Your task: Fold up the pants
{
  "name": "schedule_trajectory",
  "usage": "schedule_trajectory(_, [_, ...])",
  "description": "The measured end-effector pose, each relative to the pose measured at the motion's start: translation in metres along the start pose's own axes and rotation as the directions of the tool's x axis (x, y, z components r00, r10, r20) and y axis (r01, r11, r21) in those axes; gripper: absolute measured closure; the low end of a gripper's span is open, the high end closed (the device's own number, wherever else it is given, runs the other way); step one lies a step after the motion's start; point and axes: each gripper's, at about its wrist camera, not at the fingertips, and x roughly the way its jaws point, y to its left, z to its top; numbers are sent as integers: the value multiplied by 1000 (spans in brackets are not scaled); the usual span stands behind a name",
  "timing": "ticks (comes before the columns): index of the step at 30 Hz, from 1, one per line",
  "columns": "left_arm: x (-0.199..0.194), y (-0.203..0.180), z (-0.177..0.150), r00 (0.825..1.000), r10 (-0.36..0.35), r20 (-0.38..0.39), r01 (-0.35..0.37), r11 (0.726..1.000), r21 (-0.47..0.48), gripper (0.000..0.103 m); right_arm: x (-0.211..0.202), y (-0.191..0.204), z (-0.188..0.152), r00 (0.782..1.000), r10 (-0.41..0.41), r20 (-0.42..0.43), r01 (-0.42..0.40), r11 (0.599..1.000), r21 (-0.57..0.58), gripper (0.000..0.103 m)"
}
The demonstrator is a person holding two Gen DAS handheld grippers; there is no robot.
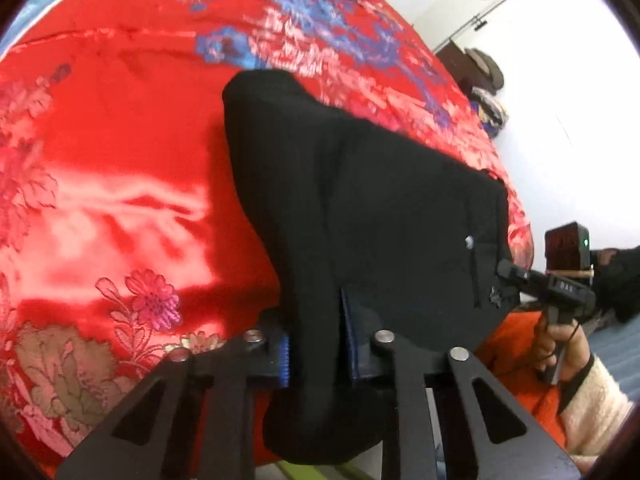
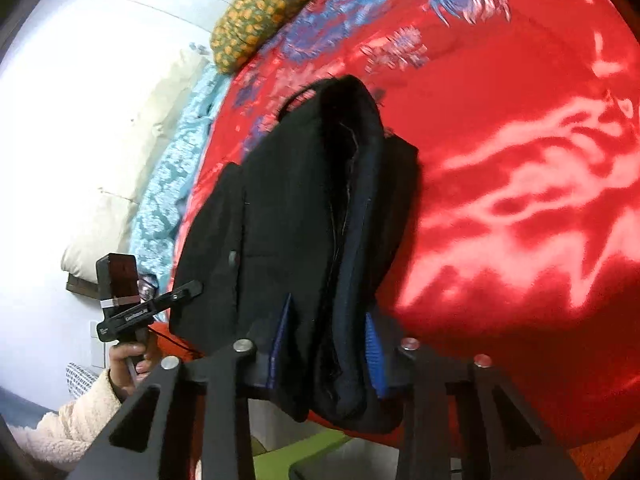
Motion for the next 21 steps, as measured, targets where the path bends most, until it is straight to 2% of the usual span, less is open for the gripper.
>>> schedule_trajectory(7, [-51, -19, 19, 995, -13, 101, 7, 998, 58, 86, -15, 44, 12, 995, 76, 63, -71, 994, -88, 74])
schedule_trajectory(10, [-71, -5, 37, 988, -6, 152, 0, 999, 42, 86, -11, 72, 30, 992, 106, 71, -96, 986, -134, 74])
schedule_trajectory(14, [-87, 16, 66, 972, 38, 230, -45, 999, 26, 85, 10, 101, 64, 988, 123, 91, -105, 979, -175, 74])
schedule_trajectory(15, [-87, 22, 74, 967, 69, 244, -77, 997, 24, 84, 19, 105, 74, 988, 122, 97, -104, 980, -172, 74])
schedule_trajectory(16, [-84, 28, 81, 960, 127, 251, -136, 991, 18, 78, 29, 108, 82, 988, 115, 99, -97, 980, -171, 74])
schedule_trajectory(17, [-77, 33, 85, 949, 200, 246, -208, 978, 7, 68, 42, 113, 90, 992, 79, 99, -59, 981, -184, 72])
schedule_trajectory(18, [-71, 36, 87, 932, 276, 233, -282, 959, -6, 64, 49, 115, 94, 995, 35, 93, -16, 982, -190, 69])
schedule_trajectory(19, [-68, 39, 85, 905, 364, 221, -369, 929, -18, 59, 58, 114, 96, 996, -18, 83, 33, 982, -186, 58])
schedule_trajectory(20, [-69, 40, 81, 885, 411, 222, -417, 909, -18, 53, 64, 113, 97, 994, -83, 73, 96, 978, -184, 46])
schedule_trajectory(21, [-73, 39, 73, 868, 437, 237, -446, 895, -13, 49, 63, 113, 93, 986, -146, 82, 160, 967, -199, 39])
